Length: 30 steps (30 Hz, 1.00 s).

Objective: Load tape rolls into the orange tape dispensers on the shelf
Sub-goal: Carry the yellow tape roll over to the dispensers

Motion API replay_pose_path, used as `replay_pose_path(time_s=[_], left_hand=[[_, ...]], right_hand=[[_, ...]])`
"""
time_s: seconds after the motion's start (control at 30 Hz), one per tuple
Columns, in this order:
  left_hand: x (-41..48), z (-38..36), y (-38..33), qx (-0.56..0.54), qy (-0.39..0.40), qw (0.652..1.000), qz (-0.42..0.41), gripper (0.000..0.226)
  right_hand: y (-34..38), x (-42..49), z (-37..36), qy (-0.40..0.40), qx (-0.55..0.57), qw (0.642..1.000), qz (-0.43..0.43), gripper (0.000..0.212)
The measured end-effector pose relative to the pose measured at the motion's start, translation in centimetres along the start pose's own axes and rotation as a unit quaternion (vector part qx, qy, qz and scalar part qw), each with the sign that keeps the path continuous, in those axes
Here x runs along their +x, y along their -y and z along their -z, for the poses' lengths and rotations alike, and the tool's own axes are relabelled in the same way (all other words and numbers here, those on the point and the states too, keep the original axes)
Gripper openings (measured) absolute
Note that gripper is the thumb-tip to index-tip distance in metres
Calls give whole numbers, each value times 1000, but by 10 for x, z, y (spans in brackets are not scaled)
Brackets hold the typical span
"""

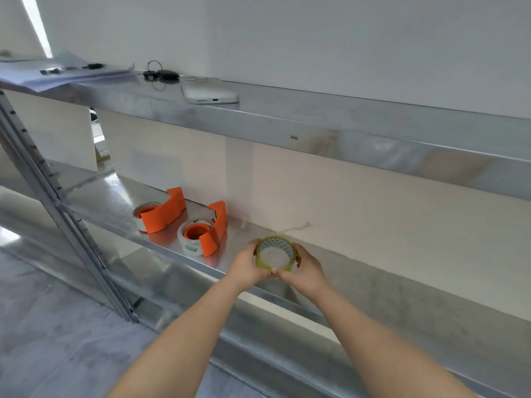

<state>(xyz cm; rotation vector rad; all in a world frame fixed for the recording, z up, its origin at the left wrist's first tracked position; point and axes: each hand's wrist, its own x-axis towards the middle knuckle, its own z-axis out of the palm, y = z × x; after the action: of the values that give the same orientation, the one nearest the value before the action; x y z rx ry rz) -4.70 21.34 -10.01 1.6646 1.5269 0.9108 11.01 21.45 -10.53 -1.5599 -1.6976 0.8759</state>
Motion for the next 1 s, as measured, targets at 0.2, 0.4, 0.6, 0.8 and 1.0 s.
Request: replay_pose_path(time_s=[0.2,0.4,0.6,0.8,1.0], left_hand=[[16,12,23,-2,45,999,-11,80],[34,36,50,-15,124,992,8,77],[61,61,76,8,193,981,-21,73],[77,61,86,42,213,975,-44,67],[77,52,90,38,230,971,-43,80]], right_hand=[[0,7,-24,-22,-3,999,-33,64],[9,17,-57,-43,-11,996,-75,66],[24,27,-86,-72,-28,990,-117,68],[30,29,-99,-80,-60,983,-155,82],[29,26,-99,-78,-45,980,-177,82]])
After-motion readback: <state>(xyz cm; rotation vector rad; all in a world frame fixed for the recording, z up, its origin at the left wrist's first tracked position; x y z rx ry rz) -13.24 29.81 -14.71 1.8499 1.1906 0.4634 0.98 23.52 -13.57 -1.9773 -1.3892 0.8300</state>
